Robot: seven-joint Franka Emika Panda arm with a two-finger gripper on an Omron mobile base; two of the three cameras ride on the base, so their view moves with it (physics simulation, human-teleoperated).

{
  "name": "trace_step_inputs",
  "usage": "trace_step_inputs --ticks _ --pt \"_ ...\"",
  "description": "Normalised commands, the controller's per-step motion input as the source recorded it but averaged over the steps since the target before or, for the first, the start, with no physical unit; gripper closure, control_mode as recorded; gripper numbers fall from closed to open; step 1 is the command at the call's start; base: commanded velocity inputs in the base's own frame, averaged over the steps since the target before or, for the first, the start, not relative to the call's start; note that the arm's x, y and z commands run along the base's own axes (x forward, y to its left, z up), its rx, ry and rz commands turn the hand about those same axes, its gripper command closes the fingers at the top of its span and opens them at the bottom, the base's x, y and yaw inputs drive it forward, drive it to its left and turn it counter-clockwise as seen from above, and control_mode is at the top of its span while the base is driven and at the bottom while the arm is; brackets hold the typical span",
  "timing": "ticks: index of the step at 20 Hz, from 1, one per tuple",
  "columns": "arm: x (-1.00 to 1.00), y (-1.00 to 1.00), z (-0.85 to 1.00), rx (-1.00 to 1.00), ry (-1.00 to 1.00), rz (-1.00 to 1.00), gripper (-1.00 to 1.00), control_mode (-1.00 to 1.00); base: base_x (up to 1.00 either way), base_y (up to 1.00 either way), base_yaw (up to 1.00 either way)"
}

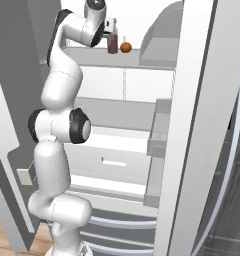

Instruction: Pick the two tangerines from the fridge and place them on the plate next to the blender to make a fruit smoothie.

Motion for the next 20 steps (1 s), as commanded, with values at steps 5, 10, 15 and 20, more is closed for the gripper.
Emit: trace_step_inputs --ticks 5,10,15,20 --pt "-1.00 -0.35 -0.62 0.01 -0.62 0.00 1.00 -1.00 0.00 0.00 0.00" --pt "-1.00 -0.25 -0.09 0.04 -0.21 0.00 1.00 -1.00 0.00 0.00 0.00" --pt "-1.00 0.00 0.00 0.00 0.23 0.00 1.00 -1.00 0.00 0.00 0.00" --pt "-1.00 0.00 0.01 -0.02 0.60 0.00 1.00 -1.00 0.00 0.00 0.00"
